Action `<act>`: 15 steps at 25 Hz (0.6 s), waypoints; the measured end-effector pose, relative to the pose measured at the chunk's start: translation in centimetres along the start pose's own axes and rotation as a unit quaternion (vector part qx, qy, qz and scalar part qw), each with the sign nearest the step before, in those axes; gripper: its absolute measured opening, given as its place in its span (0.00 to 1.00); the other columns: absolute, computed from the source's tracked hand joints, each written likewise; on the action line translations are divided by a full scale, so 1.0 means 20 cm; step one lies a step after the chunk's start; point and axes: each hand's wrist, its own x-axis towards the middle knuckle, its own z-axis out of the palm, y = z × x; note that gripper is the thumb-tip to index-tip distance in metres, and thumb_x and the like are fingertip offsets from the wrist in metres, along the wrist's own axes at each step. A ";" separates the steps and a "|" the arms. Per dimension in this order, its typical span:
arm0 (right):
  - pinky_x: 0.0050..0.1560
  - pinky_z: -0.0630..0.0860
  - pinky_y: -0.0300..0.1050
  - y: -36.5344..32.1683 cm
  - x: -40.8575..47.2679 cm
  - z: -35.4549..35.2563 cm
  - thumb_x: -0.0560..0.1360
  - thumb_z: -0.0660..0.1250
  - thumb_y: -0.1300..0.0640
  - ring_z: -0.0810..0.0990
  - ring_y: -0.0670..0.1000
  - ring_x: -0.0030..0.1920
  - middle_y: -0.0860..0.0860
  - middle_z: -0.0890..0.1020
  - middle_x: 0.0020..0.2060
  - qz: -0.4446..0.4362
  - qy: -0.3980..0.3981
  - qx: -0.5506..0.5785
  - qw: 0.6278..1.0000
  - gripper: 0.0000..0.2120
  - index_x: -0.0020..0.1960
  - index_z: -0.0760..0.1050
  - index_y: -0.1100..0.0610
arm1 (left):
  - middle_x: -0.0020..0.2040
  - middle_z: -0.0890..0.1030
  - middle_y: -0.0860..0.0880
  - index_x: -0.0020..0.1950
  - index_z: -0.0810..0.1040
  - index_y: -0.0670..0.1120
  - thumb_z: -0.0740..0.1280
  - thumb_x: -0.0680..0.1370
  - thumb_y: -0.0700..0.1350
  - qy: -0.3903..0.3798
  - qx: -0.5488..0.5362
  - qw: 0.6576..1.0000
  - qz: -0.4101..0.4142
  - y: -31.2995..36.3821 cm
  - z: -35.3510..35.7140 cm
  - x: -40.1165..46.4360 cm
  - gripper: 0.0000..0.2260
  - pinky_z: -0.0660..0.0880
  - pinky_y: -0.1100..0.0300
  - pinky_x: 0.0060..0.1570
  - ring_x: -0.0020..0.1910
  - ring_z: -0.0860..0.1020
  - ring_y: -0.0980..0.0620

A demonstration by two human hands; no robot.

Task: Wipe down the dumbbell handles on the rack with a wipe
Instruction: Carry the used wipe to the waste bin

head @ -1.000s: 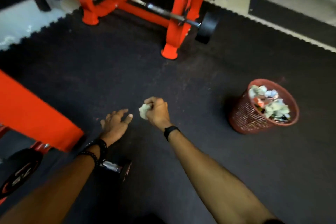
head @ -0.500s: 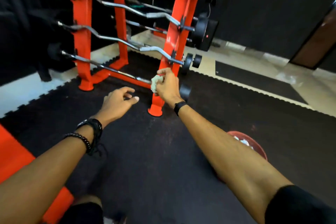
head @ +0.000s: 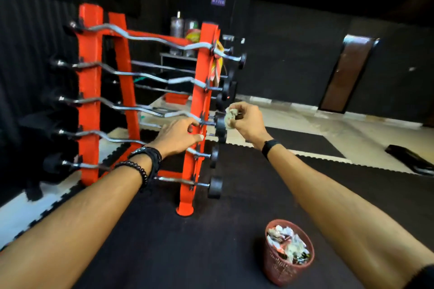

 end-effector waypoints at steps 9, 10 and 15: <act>0.39 0.81 0.39 -0.51 -0.09 -1.01 0.75 0.63 0.72 0.83 0.52 0.42 0.56 0.82 0.45 0.031 0.099 -0.081 0.991 0.10 0.48 0.74 0.58 | 0.44 0.82 0.50 0.57 0.81 0.48 0.74 0.72 0.52 -0.054 -0.072 0.990 0.109 1.09 -0.24 0.13 0.16 0.78 0.49 0.53 0.48 0.82 0.48; 0.39 0.83 0.48 -0.50 -0.15 -1.10 0.74 0.62 0.72 0.84 0.53 0.41 0.58 0.82 0.45 0.036 0.095 -0.076 0.992 0.10 0.47 0.74 0.59 | 0.43 0.83 0.51 0.57 0.81 0.48 0.74 0.72 0.52 -0.055 -0.078 0.989 0.116 1.16 -0.21 0.09 0.15 0.78 0.49 0.53 0.46 0.82 0.49; 0.34 0.83 0.49 -0.48 -0.41 -1.47 0.74 0.62 0.74 0.83 0.48 0.32 0.60 0.83 0.41 0.041 0.153 -0.060 0.986 0.11 0.43 0.79 0.62 | 0.45 0.80 0.56 0.58 0.80 0.52 0.73 0.73 0.55 -0.083 -0.027 0.984 0.156 1.44 -0.06 -0.03 0.16 0.78 0.48 0.52 0.47 0.80 0.51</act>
